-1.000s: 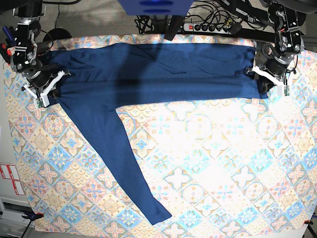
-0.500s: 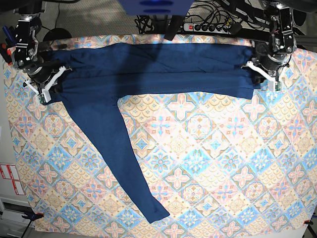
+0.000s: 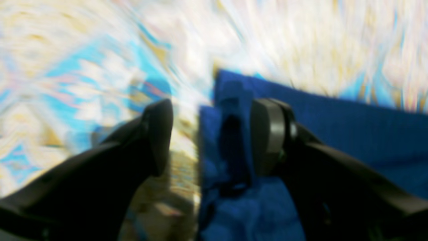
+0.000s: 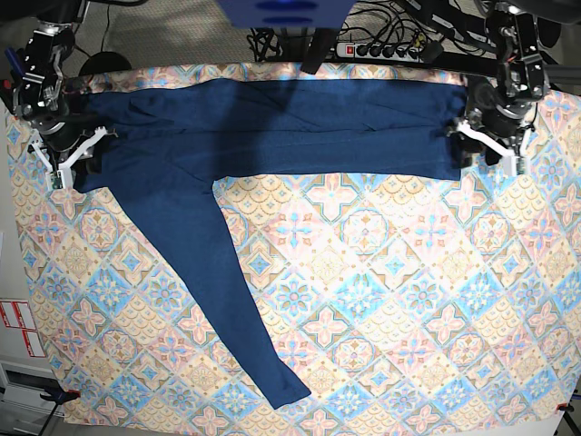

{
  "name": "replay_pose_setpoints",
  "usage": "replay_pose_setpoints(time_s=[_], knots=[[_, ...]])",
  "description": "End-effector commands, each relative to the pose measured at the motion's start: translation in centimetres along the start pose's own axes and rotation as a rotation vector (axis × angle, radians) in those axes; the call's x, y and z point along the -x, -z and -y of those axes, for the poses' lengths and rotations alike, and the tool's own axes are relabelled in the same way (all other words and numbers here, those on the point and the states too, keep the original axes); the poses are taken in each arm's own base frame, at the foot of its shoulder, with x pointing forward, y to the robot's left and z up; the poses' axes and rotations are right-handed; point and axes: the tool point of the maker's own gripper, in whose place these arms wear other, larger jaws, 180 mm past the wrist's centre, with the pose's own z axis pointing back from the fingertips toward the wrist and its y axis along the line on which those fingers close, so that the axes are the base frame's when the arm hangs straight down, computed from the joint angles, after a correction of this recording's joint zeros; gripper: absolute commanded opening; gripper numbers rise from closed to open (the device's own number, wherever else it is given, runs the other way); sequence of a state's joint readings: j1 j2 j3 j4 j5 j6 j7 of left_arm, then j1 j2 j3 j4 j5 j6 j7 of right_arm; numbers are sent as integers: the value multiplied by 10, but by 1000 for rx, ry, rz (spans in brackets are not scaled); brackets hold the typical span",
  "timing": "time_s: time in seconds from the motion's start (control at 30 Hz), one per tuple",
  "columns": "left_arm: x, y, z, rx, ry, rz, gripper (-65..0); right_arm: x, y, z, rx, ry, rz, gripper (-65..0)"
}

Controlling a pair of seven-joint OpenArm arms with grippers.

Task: Fold the T-shirt properly
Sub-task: 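Open both grippers and move the right gripper to the hanging sleeve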

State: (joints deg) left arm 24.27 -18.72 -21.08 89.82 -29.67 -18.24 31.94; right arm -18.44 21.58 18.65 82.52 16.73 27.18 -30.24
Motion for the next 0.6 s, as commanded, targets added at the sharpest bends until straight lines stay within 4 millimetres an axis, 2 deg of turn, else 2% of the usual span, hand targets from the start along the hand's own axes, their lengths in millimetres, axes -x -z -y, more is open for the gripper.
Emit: replay_pose_setpoints(time_s=[0.0,0.07,0.17,0.27,0.3,0.43,0.57], knots=[[-19,-5,-3,-1,-29,69,-288,-26,-3,10,19,-17,68,-511],[-34,-11,-6,4,-84,122,-288,-51,3,0,0,-37,118,-511],[-49,-18,-8,24,-157,182,-288,-80,14,-25,-59,-81,169,-511],[-54,-21,-6,60,-236,197,-288,-122,30,-54,-129,-131,234,-511],[-53,-21,-6,67,-257,189,-288,-131,35,-62,-150,-144,241,-511],[-55,-26,-6,115,-351,168,-291,-147,69,-87,-217,-179,187,-511],[-54,-27,-4,126,-369,162,-293,-151,99,-90,-236,-187,103,-510]])
